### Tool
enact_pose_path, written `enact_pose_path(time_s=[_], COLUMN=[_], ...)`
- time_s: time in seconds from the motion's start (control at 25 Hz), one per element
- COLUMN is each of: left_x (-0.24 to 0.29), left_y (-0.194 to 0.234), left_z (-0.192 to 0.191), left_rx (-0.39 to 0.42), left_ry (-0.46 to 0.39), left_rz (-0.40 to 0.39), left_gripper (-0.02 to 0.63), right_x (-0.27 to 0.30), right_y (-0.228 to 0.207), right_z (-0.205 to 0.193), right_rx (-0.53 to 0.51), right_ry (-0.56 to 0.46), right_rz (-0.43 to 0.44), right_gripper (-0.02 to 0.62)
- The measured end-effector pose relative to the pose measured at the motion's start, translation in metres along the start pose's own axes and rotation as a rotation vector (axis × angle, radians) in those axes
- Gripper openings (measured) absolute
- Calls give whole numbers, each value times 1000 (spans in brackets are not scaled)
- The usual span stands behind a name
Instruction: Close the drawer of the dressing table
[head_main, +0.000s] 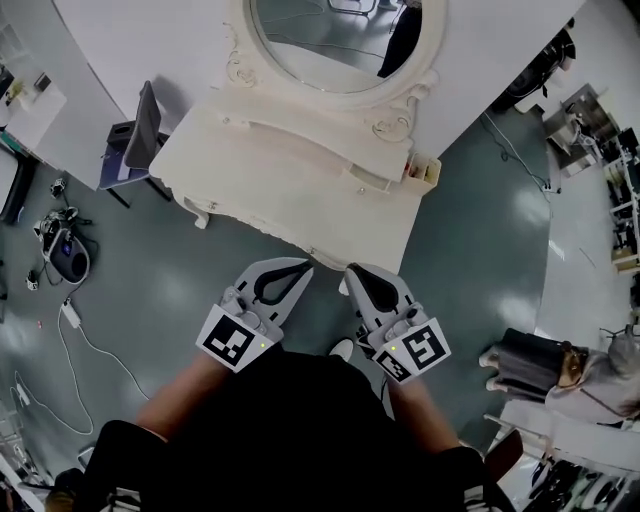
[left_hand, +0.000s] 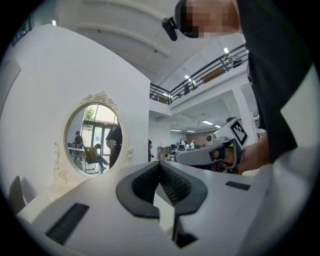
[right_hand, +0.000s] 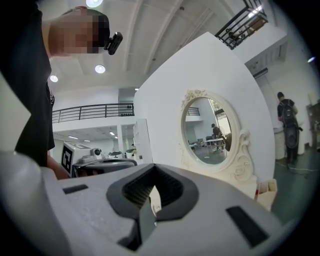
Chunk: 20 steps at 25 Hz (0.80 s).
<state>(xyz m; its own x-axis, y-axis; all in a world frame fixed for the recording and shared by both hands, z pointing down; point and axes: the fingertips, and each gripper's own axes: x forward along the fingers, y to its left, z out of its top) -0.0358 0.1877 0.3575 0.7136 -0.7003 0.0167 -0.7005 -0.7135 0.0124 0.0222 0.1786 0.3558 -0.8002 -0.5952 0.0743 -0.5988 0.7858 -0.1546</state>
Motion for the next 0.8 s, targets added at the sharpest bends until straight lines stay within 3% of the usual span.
enact_pose_path(time_s=[0.44,0.8], left_x=[-45,-42], left_y=[70,100], left_z=[-7,-12], left_rx=[-21,-47], left_ry=[10,15], left_rz=[-141,-163], left_gripper=[-8,-8], right_x=[73,88], right_y=[38,31], right_z=[-5,-12], right_rx=[4,13], right_ry=[2,22], right_rz=[-154,-214], right_gripper=[2,2])
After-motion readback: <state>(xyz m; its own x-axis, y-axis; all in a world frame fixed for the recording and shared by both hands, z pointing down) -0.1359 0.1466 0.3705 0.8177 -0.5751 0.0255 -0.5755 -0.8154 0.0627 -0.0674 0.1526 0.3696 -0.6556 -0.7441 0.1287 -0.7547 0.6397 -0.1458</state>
